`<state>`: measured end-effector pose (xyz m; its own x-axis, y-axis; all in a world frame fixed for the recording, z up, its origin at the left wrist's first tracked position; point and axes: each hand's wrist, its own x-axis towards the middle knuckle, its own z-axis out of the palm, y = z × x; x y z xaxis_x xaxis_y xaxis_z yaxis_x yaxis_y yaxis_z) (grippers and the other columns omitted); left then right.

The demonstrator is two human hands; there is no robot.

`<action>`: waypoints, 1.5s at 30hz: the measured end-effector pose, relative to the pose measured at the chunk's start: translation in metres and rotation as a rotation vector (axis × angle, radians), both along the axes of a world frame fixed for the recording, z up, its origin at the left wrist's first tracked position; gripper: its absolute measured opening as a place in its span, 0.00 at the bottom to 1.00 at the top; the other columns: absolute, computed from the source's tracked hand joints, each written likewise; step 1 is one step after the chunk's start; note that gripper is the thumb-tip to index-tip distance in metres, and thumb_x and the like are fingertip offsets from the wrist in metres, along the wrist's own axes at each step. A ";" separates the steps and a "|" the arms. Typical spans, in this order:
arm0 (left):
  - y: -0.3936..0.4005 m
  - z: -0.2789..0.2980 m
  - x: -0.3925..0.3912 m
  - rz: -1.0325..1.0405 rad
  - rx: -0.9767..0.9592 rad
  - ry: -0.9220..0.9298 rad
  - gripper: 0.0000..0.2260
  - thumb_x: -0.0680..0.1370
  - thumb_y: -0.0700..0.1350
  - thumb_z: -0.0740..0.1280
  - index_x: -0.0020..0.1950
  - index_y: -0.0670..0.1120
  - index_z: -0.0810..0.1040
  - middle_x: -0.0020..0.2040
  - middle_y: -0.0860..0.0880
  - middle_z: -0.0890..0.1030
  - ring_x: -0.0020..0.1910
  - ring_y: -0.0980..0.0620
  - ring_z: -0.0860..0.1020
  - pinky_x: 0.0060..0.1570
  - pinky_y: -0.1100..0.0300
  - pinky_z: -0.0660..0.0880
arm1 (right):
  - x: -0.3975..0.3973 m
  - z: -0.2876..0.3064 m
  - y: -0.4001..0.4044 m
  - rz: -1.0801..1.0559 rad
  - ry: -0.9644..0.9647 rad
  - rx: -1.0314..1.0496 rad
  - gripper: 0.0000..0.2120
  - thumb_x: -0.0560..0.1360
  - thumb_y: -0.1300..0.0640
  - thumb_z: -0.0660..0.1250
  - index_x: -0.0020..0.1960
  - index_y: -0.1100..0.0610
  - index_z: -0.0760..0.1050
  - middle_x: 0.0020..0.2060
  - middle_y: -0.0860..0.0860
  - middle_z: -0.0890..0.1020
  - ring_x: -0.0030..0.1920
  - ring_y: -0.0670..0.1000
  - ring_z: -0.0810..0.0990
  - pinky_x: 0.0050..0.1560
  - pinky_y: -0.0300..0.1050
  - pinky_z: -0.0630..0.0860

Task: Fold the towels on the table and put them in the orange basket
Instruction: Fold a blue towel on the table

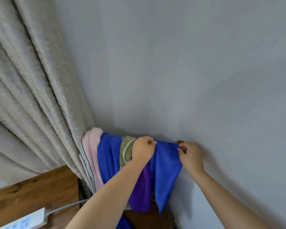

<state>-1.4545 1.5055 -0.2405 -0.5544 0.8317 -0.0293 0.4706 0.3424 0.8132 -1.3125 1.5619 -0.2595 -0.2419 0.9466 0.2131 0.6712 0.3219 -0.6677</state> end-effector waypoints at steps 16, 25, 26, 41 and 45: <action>-0.082 0.156 0.006 0.285 0.560 -0.141 0.14 0.76 0.39 0.66 0.30 0.50 0.74 0.27 0.52 0.74 0.29 0.58 0.72 0.30 0.75 0.69 | -0.026 0.149 -0.061 0.257 0.566 0.264 0.06 0.74 0.66 0.64 0.47 0.65 0.78 0.44 0.57 0.78 0.40 0.48 0.72 0.40 0.28 0.64; -0.258 0.164 -0.030 0.549 0.732 -0.121 0.12 0.75 0.36 0.64 0.32 0.45 0.75 0.29 0.49 0.73 0.25 0.62 0.72 0.27 0.72 0.70 | -0.089 0.166 -0.187 0.572 0.535 0.291 0.04 0.73 0.67 0.65 0.43 0.67 0.78 0.41 0.61 0.80 0.39 0.49 0.71 0.36 0.29 0.63; -0.284 0.163 -0.035 0.574 0.730 -0.110 0.12 0.75 0.36 0.64 0.32 0.45 0.75 0.29 0.49 0.73 0.24 0.62 0.72 0.26 0.73 0.69 | -0.097 0.166 -0.204 0.599 0.540 0.283 0.04 0.72 0.67 0.65 0.43 0.67 0.78 0.40 0.61 0.80 0.39 0.49 0.71 0.36 0.27 0.64; -0.657 0.085 -0.098 0.998 0.251 0.230 0.07 0.75 0.40 0.66 0.42 0.37 0.80 0.38 0.40 0.82 0.36 0.50 0.73 0.40 0.60 0.70 | -0.198 0.089 -0.532 0.972 0.328 -0.094 0.06 0.73 0.64 0.64 0.44 0.63 0.80 0.39 0.56 0.81 0.40 0.51 0.74 0.40 0.37 0.65; -0.710 0.067 -0.116 1.078 0.085 0.264 0.08 0.76 0.42 0.65 0.44 0.39 0.80 0.44 0.42 0.83 0.41 0.49 0.75 0.42 0.62 0.69 | -0.220 0.074 -0.577 1.009 0.300 -0.215 0.05 0.74 0.63 0.64 0.45 0.61 0.79 0.38 0.52 0.78 0.42 0.51 0.75 0.43 0.41 0.68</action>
